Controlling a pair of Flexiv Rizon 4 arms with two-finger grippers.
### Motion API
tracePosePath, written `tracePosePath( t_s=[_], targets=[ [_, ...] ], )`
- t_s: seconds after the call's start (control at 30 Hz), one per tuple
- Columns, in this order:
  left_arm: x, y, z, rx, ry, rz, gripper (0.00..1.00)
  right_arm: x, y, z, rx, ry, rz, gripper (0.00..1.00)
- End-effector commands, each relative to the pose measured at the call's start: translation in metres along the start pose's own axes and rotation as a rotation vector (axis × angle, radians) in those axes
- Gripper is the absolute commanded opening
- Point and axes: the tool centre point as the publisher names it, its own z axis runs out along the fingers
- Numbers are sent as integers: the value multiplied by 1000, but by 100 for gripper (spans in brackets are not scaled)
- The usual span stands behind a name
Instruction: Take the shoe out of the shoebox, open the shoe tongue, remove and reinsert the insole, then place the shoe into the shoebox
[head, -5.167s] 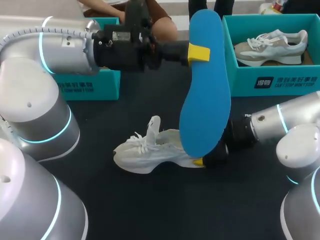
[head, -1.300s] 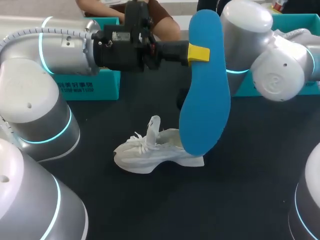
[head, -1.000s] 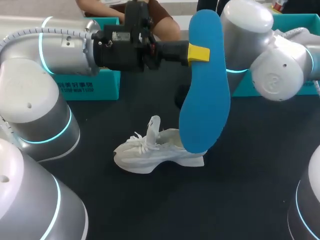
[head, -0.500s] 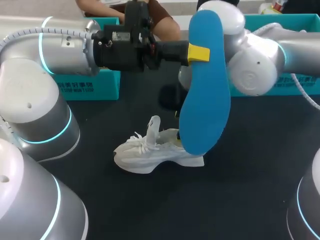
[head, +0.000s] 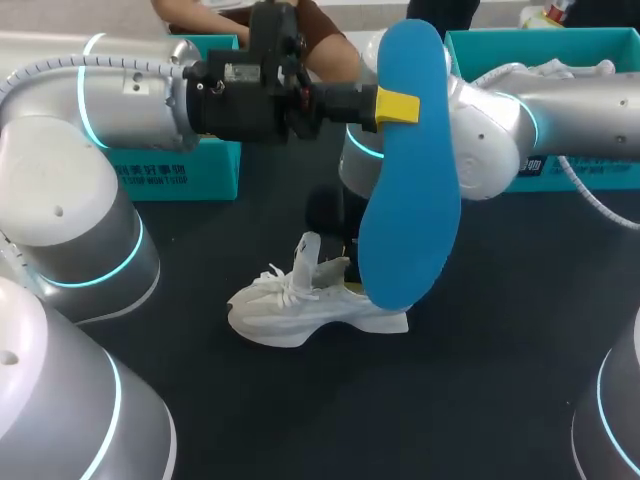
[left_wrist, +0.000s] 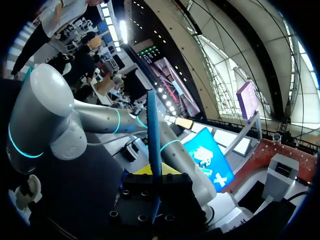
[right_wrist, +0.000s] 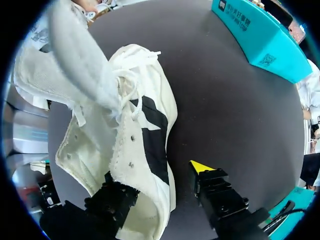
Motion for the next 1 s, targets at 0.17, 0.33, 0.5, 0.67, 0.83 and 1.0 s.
tracePosePath(
  t_s=[0.17, 0.33, 0.5, 0.67, 0.83, 1.0],
  targets=[
    [0, 1, 0, 0, -2, 0, 0, 2, 0, 2, 47, 20, 7, 0],
    [0, 1, 0, 0, -2, 0, 0, 4, -2, 2, 60, 47, 39, 0],
    [0, 1, 0, 0, -2, 0, 0, 12, -8, -10, 20, 113, 178, 0],
    [0, 1, 0, 0, -2, 0, 0, 38, -21, -27, -110, 95, 594, 0],
    [0, 1, 0, 0, -2, 0, 0, 47, -21, -32, -206, 64, 764, 0],
    [0, 1, 0, 0, -2, 0, 0, 51, -15, -31, -293, 13, 878, 0]
  ],
)
